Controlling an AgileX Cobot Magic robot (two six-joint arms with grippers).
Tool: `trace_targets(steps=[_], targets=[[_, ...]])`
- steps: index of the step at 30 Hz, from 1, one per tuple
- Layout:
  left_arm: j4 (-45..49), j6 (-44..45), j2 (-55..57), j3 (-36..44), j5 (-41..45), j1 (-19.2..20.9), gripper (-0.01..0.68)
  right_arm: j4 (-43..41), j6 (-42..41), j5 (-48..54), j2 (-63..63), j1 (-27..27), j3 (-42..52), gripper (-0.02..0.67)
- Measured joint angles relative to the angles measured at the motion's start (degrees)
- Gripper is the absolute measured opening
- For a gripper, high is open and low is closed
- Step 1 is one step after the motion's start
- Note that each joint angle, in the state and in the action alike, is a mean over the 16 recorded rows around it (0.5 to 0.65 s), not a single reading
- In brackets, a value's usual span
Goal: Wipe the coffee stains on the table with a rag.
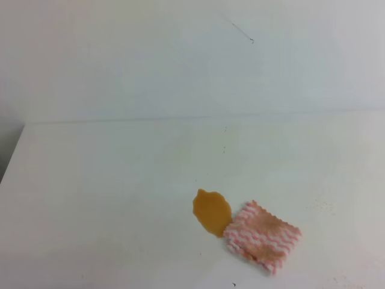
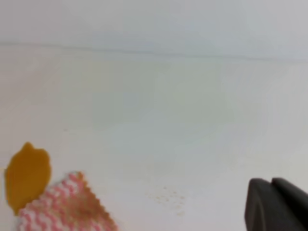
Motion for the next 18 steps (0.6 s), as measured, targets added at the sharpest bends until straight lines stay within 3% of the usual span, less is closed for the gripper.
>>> trace_targets(steps=[6, 10, 18], targets=[[0.0, 0.0, 0.0, 0.0, 0.0, 0.0, -0.001, 15.43, -20.29, -0.78, 12.14, 4.47, -2.6, 0.001], [0.0, 0.0, 0.0, 0.0, 0.0, 0.0, -0.001, 20.62, -29.74, -1.88, 18.77, 9.77, -3.05, 0.029], [0.0, 0.0, 0.0, 0.0, 0.0, 0.0, -0.001, 21.11, -37.89, -7.45, 31.47, 21.93, -3.35, 0.206]])
